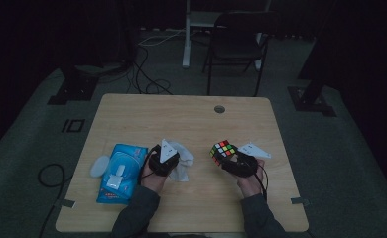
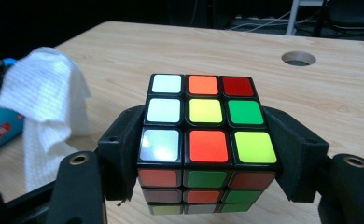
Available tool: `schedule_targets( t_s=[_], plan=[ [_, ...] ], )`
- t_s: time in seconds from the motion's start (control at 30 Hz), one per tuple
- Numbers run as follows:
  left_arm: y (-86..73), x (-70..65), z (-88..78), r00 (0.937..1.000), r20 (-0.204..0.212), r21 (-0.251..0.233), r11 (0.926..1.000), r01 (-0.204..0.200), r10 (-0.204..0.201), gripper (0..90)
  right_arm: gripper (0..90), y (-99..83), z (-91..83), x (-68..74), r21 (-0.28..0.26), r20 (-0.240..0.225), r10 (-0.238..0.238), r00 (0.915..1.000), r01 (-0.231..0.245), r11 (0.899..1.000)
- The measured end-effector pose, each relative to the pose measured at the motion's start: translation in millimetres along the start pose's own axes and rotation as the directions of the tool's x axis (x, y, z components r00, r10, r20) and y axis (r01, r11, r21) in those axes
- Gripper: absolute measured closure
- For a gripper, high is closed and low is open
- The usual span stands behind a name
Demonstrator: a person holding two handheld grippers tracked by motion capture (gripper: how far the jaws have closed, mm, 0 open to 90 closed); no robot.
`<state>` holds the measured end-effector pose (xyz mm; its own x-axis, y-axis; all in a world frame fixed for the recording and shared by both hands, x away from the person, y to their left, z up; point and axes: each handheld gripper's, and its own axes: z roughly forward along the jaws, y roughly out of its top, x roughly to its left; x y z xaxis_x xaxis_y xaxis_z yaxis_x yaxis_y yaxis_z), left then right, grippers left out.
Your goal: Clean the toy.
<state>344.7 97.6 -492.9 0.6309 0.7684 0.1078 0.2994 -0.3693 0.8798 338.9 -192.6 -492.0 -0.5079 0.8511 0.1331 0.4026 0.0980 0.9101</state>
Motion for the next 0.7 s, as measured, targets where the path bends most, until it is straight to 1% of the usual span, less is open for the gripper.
schedule_targets(
  t_s=[0.13, 0.27, 0.37, 0.43, 0.53, 0.7],
  plan=[
    [-2.2, 3.2, 1.6, 0.9996, -0.015, 0.017, 0.9996, 0.022, -0.022, 86.7, 34.1, -4.0, 3.8, -1.6, 0.015, 0.013, 0.002, 0.9999, -0.002, 1.0],
    [-3.9, 6.9, 3.7, 0.9988, -0.036, 0.033, 0.9989, 0.034, -0.033, 86.3, 34.1, -7.7, 7.4, -2.3, 0.029, 0.026, -0.012, 0.9996, 0.011, 1.0],
    [-5.1, 9.5, 5.3, 0.9971, -0.062, 0.049, 0.9977, 0.046, -0.043, 85.2, 34.1, -9.7, 9.5, -2.4, 0.038, 0.038, -0.023, 0.999, 0.022, 0.999],
    [-6.0, 10.9, 6.2, 0.9963, -0.07, 0.055, 0.997, 0.054, -0.05, 84.9, 34.1, -10.6, 10.7, -2.7, 0.045, 0.038, -0.026, 0.9989, 0.024, 0.999],
    [-8.1, 12.7, 8.4, 0.9949, -0.078, 0.065, 0.9954, 0.07, -0.065, 83.7, 34.1, -12.6, 12.8, -2.2, 0.06, 0.045, -0.045, 0.998, 0.042, 0.997],
    [-11.3, 14.4, 11.5, 0.9932, -0.088, 0.086, 0.9929, 0.083, -0.075, 83.6, 34.1, -18.2, 17.0, 0.4, 0.082, 0.058, -0.075, 0.9955, 0.07, 0.994]
  ],
)
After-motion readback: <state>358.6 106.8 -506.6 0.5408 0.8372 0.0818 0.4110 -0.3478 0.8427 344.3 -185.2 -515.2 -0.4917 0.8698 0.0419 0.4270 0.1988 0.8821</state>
